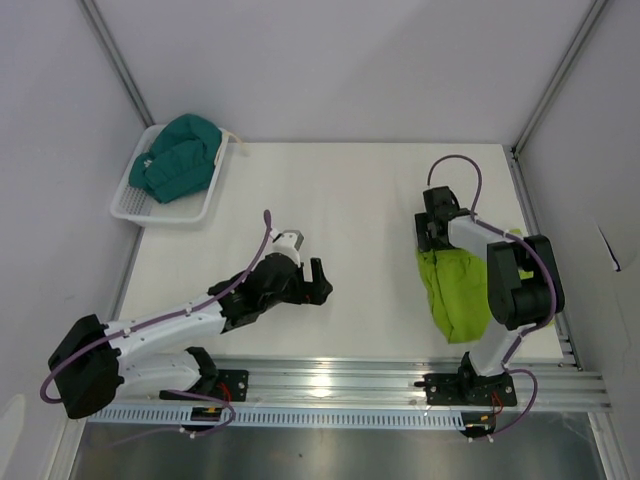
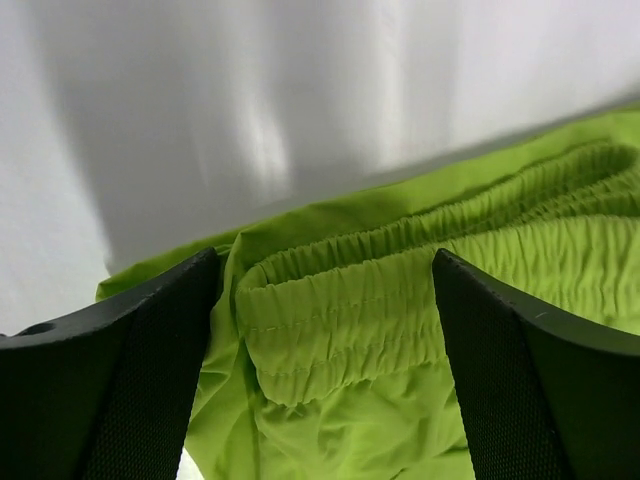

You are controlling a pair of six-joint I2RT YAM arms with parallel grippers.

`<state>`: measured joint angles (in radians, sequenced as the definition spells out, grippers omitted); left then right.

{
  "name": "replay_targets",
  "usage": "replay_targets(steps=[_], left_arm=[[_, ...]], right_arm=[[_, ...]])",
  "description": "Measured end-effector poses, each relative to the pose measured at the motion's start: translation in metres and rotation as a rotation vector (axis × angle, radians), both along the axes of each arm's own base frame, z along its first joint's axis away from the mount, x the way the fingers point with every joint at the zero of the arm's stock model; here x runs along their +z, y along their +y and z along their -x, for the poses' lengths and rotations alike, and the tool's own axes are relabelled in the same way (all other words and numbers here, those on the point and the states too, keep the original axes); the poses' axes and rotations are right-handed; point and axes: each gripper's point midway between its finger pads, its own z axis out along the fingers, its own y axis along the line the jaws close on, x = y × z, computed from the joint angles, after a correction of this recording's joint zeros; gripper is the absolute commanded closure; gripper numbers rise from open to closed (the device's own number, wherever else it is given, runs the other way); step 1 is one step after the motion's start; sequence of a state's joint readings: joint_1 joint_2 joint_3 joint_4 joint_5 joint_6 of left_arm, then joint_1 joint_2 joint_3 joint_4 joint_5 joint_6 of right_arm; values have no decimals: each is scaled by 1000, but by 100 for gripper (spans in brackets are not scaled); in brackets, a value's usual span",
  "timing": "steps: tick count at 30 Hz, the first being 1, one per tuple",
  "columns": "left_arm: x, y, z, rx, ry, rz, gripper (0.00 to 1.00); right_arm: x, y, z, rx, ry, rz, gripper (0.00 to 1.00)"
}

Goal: Fold and stack the shorts
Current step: Neatly place the folded shorts to the corner

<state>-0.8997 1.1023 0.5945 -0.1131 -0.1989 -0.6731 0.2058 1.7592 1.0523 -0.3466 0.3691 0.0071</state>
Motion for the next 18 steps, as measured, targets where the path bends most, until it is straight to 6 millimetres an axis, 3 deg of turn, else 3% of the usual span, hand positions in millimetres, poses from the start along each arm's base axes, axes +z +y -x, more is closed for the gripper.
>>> replay_targets(steps=[6, 13, 15, 18], left_arm=[[4, 2, 4, -8, -9, 21, 1], [12, 7, 6, 0, -28, 34, 1], [14, 12, 6, 13, -33, 27, 1], [16, 21, 6, 34, -37, 7, 1]], right_arm=[[7, -28, 43, -85, 49, 187, 9], [14, -22, 57, -76, 32, 242, 8], [27, -19, 56, -81, -19, 211, 7], [63, -11, 44, -91, -163, 130, 5]])
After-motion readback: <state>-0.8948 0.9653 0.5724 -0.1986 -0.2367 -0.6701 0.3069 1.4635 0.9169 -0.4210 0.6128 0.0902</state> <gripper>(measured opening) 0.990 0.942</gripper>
